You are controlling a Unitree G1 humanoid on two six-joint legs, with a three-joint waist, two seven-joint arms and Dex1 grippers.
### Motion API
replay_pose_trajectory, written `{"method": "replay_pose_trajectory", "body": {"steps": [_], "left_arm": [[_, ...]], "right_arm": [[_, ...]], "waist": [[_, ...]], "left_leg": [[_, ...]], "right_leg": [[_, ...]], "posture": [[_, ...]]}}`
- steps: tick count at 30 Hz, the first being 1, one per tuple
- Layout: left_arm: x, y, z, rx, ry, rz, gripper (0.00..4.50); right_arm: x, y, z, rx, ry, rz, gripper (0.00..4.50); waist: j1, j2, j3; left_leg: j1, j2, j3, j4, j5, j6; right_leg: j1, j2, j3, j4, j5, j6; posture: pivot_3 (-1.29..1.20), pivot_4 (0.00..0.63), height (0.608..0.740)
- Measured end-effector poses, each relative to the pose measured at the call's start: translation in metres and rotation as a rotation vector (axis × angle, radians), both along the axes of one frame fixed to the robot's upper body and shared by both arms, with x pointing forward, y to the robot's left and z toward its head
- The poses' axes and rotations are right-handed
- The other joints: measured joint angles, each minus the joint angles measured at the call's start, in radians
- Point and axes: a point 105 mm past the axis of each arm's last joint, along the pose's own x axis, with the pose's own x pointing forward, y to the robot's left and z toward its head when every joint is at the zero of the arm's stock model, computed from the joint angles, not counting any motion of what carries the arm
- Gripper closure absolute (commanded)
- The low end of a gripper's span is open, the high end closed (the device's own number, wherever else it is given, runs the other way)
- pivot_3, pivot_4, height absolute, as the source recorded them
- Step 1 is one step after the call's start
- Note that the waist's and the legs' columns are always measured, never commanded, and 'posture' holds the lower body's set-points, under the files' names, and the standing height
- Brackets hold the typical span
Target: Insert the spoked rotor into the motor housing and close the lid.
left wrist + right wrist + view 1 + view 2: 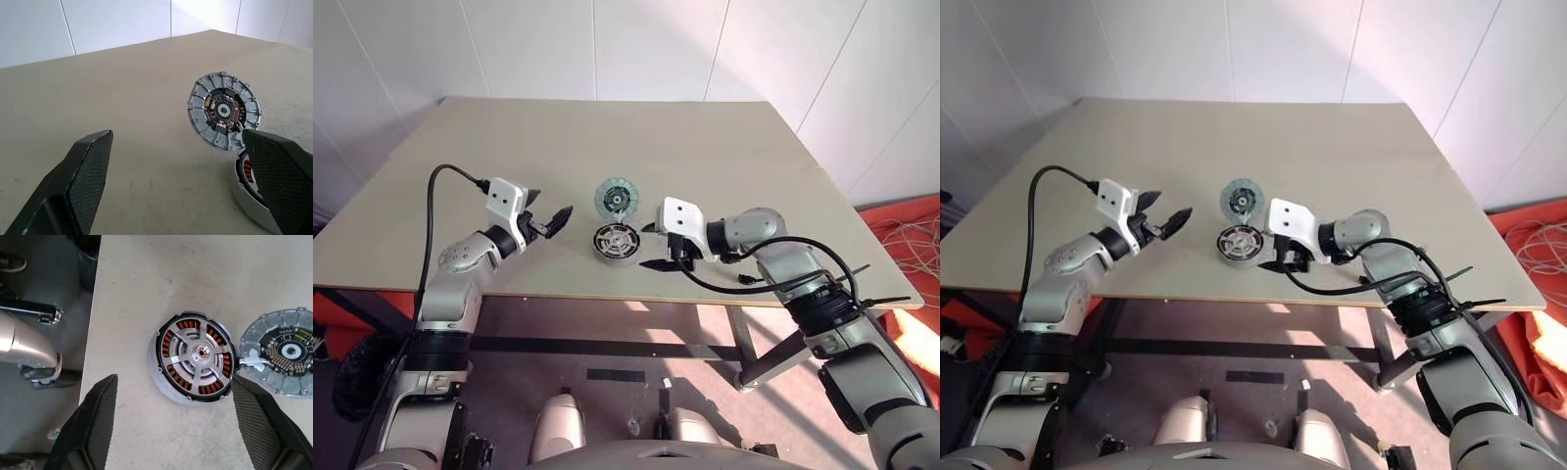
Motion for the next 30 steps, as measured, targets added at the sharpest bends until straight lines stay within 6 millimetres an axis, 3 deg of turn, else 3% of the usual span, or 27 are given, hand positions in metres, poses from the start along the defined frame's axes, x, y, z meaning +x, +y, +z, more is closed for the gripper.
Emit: {"method": "replay_pose_trajectory", "body": {"steps": [9, 12, 21, 30], "left_arm": [[-0.001, -0.005, -0.002, 0.001, 0.007, -0.023, 0.00], [-0.002, -0.008, -0.002, 0.002, 0.007, -0.038, 0.00], [-0.004, -0.015, -0.004, -0.011, 0.011, -0.053, 0.00], [-0.008, -0.017, -0.011, -0.019, 0.025, -0.048, 0.00]], "right_arm": [[0.012, 0.006, 0.009, -0.099, -0.079, 0.127, 0.43], [0.011, 0.006, 0.002, -0.145, -0.071, 0.173, 0.43], [0.002, 0.005, -0.044, -0.352, 0.008, 0.320, 0.43], [0.012, 0.011, -0.039, -0.420, -0.064, 0.378, 0.43]], "waist": [[-0.001, 0.000, 0.000], [-0.001, 0.000, 0.000], [-0.003, 0.000, 0.000], [-0.006, 0.000, 0.000]], "left_leg": [[-0.001, 0.000, 0.000, 0.002, -0.001, 0.002], [-0.001, 0.000, 0.000, 0.003, -0.002, 0.003], [-0.002, 0.001, 0.000, 0.004, -0.002, 0.004], [-0.002, 0.001, 0.000, 0.004, -0.002, 0.004]], "right_leg": [[0.000, 0.000, 0.000, 0.000, 0.000, 0.000], [0.000, 0.000, 0.000, 0.000, 0.000, 0.000], [0.000, 0.000, 0.000, 0.001, 0.000, 0.000], [-0.001, 0.000, 0.000, 0.002, 0.000, -0.001]], "posture": [[0.00, 0.000, 0.740], [0.00, 0.000, 0.740], [0.00, 0.000, 0.740], [0.00, 0.000, 0.740]]}}
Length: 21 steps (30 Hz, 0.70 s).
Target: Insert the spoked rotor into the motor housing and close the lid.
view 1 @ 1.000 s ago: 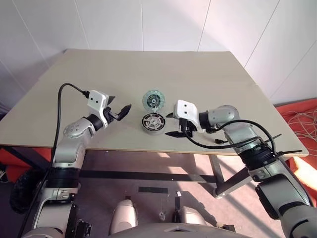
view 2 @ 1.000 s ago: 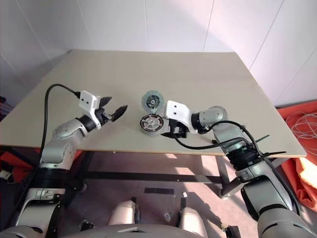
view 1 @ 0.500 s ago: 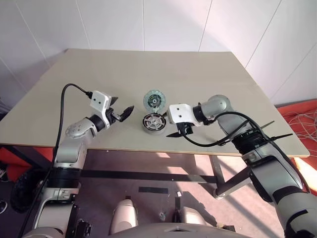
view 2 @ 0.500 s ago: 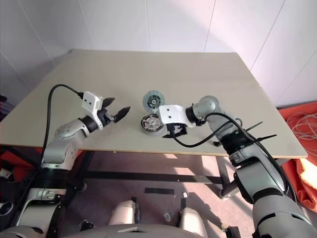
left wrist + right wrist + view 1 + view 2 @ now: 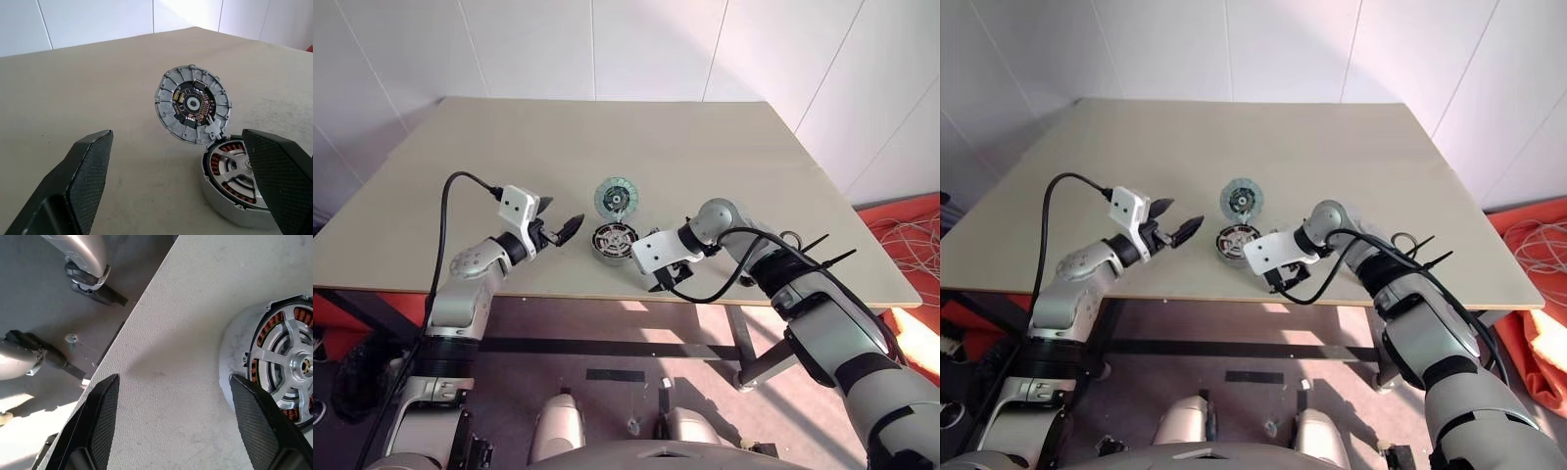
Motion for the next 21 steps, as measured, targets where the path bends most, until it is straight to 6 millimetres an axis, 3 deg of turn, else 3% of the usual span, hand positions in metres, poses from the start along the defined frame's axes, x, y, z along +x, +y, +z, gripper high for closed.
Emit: {"method": "replay_pose_trajectory", "body": {"steps": [7, 21], "left_arm": [[-0.002, -0.001, 0.002, -0.002, -0.012, 0.003, 0.00], [-0.002, -0.002, 0.002, 0.000, -0.012, 0.000, 0.00]], "right_arm": [[0.008, 0.002, 0.017, 0.014, -0.070, 0.018, 0.43], [0.013, -0.002, 0.020, 0.033, -0.097, -0.019, 0.43]], "waist": [[0.000, 0.000, 0.000], [0.001, 0.000, 0.000]], "left_leg": [[0.000, 0.000, 0.000, 0.000, 0.000, 0.000], [-0.001, 0.000, 0.000, 0.000, 0.000, 0.000]], "right_leg": [[0.000, 0.000, 0.000, 0.000, 0.000, 0.000], [0.000, 0.000, 0.000, -0.001, 0.000, 0.000]], "posture": [[0.00, 0.000, 0.740], [0.00, 0.000, 0.740]]}}
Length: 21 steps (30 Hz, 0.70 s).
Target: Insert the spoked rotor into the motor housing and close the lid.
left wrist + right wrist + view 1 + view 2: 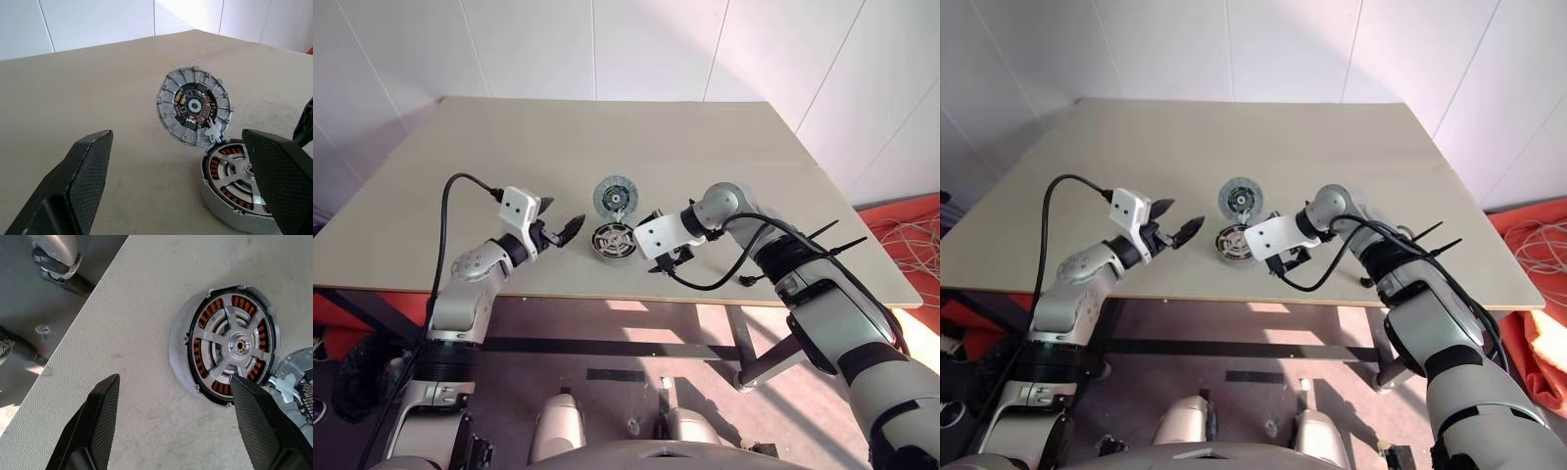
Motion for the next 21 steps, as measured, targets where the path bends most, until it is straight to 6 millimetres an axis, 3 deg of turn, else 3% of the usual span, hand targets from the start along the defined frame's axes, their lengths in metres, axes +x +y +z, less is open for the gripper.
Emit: {"method": "replay_pose_trajectory", "body": {"steps": [21], "left_arm": [[0.001, 0.002, -0.001, -0.002, 0.000, 0.019, 0.00]], "right_arm": [[-0.010, 0.019, -0.018, -0.028, 0.059, 0.051, 0.43]], "waist": [[0.000, 0.000, 0.000]], "left_leg": [[-0.001, 0.000, 0.000, 0.000, 0.000, 0.000]], "right_leg": [[-0.001, 0.000, 0.000, 0.000, 0.000, 0.000]], "posture": [[0.00, 0.000, 0.740]]}}
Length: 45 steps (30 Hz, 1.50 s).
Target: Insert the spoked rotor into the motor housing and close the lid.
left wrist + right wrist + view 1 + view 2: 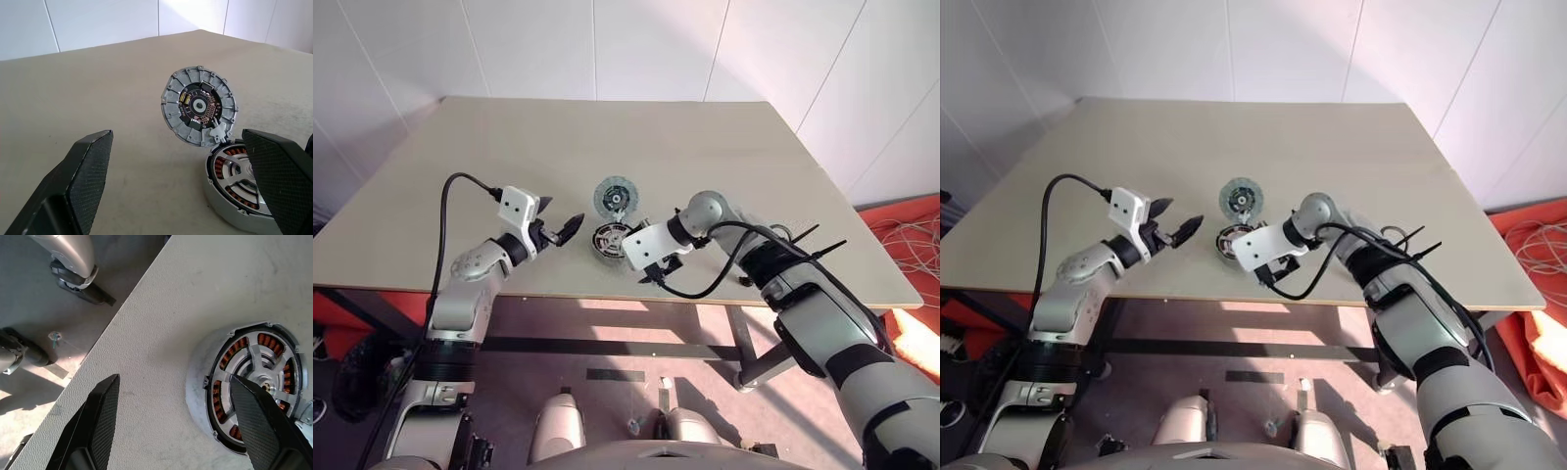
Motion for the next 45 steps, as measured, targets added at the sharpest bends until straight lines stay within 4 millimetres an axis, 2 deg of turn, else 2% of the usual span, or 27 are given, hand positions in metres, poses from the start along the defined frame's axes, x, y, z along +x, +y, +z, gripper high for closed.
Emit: {"method": "replay_pose_trajectory", "body": {"steps": [12, 15, 24, 25, 26, 45], "left_arm": [[-0.002, 0.003, -0.004, 0.000, 0.009, 0.019, 0.00], [-0.002, 0.003, -0.004, 0.000, 0.009, 0.020, 0.00], [-0.002, 0.004, -0.003, 0.004, 0.006, 0.022, 0.00], [-0.002, 0.005, -0.003, 0.005, 0.006, 0.023, 0.00], [-0.002, 0.005, -0.003, 0.005, 0.005, 0.022, 0.00], [-0.001, 0.004, -0.002, 0.003, 0.004, 0.022, 0.00]], "right_arm": [[0.018, -0.006, -0.002, -0.037, -0.020, -0.059, 0.43], [0.019, -0.005, -0.002, -0.031, -0.025, -0.062, 1.05], [0.022, -0.004, 0.004, -0.003, -0.047, -0.068, 4.10], [0.021, -0.005, 0.005, -0.007, -0.050, -0.061, 4.40], [0.021, -0.004, 0.004, -0.011, -0.046, -0.056, 4.50], [0.022, -0.005, 0.003, -0.008, -0.055, -0.075, 4.50]], "waist": [[-0.001, 0.000, 0.000], [-0.001, 0.000, 0.000], [0.001, 0.000, 0.000], [0.001, 0.000, 0.000], [0.000, 0.000, 0.000], [-0.001, 0.000, 0.000]], "left_leg": [[0.000, 0.000, 0.000, 0.000, 0.000, 0.000], [0.000, 0.000, 0.000, 0.000, 0.000, 0.000], [-0.001, 0.000, 0.000, 0.000, 0.000, 0.000], [0.000, 0.000, 0.000, 0.000, 0.000, 0.000], [-0.001, 0.000, 0.000, 0.000, 0.000, 0.001], [-0.001, 0.000, 0.000, 0.000, 0.000, 0.001]], "right_leg": [[0.000, 0.000, 0.000, 0.001, 0.000, 0.000], [0.000, 0.000, 0.000, 0.001, 0.000, 0.000], [-0.001, 0.000, 0.000, 0.000, 0.000, 0.000], [0.000, 0.000, 0.000, 0.000, 0.000, 0.000], [-0.001, 0.000, 0.000, 0.000, 0.000, 0.000], [-0.002, 0.000, 0.000, 0.001, 0.000, 0.000]], "posture": [[0.00, 0.000, 0.740], [0.00, 0.000, 0.740], [0.00, 0.000, 0.740], [0.00, 0.000, 0.740], [0.00, 0.000, 0.740], [0.00, 0.000, 0.740]]}}
